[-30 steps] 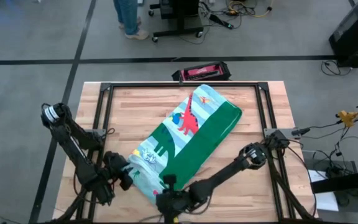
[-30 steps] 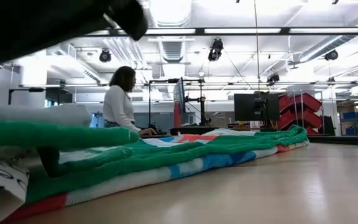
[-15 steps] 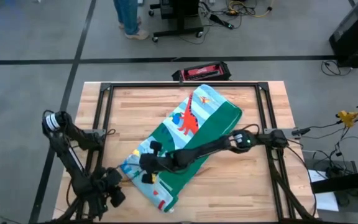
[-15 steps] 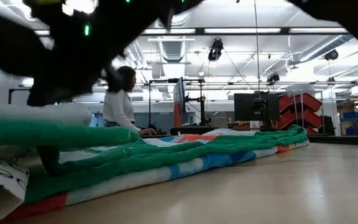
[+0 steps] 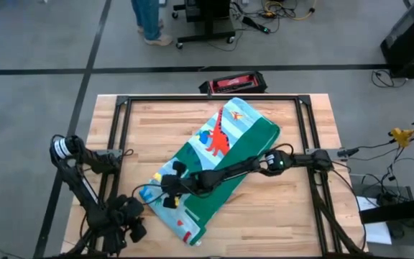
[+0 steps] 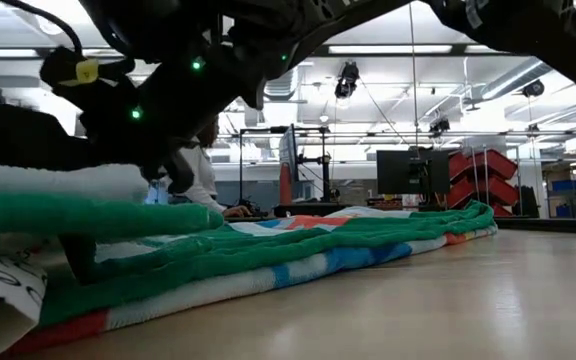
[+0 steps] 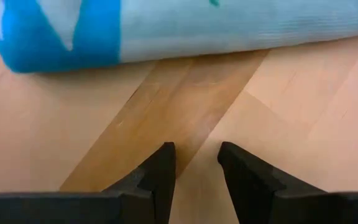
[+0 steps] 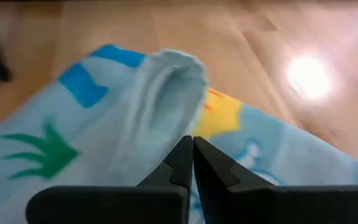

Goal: Roll towel
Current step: Roll the multi-color dinosaur print towel

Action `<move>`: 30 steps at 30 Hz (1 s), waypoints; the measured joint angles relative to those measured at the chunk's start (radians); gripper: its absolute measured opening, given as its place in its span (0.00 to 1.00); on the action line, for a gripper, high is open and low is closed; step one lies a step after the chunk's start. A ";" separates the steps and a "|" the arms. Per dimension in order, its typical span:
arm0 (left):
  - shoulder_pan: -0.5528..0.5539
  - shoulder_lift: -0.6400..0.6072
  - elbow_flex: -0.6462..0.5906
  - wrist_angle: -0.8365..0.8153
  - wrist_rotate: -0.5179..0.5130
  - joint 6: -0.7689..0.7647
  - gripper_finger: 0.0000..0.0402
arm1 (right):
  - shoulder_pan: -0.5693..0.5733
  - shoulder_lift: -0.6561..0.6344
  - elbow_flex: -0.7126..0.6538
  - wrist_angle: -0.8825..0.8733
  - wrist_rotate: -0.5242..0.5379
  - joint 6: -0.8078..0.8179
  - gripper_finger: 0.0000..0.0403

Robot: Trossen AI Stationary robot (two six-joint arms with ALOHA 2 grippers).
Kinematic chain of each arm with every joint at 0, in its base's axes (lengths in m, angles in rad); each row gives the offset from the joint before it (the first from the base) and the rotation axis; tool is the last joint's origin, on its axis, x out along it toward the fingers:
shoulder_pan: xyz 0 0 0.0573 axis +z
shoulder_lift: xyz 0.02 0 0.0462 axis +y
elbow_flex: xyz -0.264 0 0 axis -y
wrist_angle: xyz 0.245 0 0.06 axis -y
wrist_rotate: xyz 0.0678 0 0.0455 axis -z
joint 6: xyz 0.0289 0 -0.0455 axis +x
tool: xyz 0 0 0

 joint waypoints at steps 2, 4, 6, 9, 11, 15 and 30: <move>0.002 0.001 0.010 -0.011 -0.010 0.004 0.29 | -0.003 0.011 0.000 0.023 -0.063 -0.003 0.00; 0.002 0.000 0.028 -0.046 -0.019 0.003 0.29 | -0.004 0.019 0.000 0.046 -0.109 -0.009 0.00; 0.001 -0.001 0.056 -0.123 -0.022 0.003 0.29 | -0.003 0.021 0.000 0.073 -0.151 -0.014 0.00; -0.002 -0.001 0.103 -0.298 -0.048 -0.014 0.29 | -0.002 0.021 0.000 0.091 -0.203 -0.016 0.00; -0.003 -0.004 0.123 -0.408 -0.092 -0.059 0.29 | -0.002 0.021 0.000 0.102 -0.236 -0.018 0.00; -0.005 -0.020 0.094 -0.458 -0.123 -0.118 0.29 | -0.001 0.015 0.012 0.123 -0.265 -0.018 0.00; -0.011 -0.148 -0.021 -0.288 -0.138 -0.024 0.29 | 0.008 0.010 0.016 0.060 -0.273 -0.030 0.00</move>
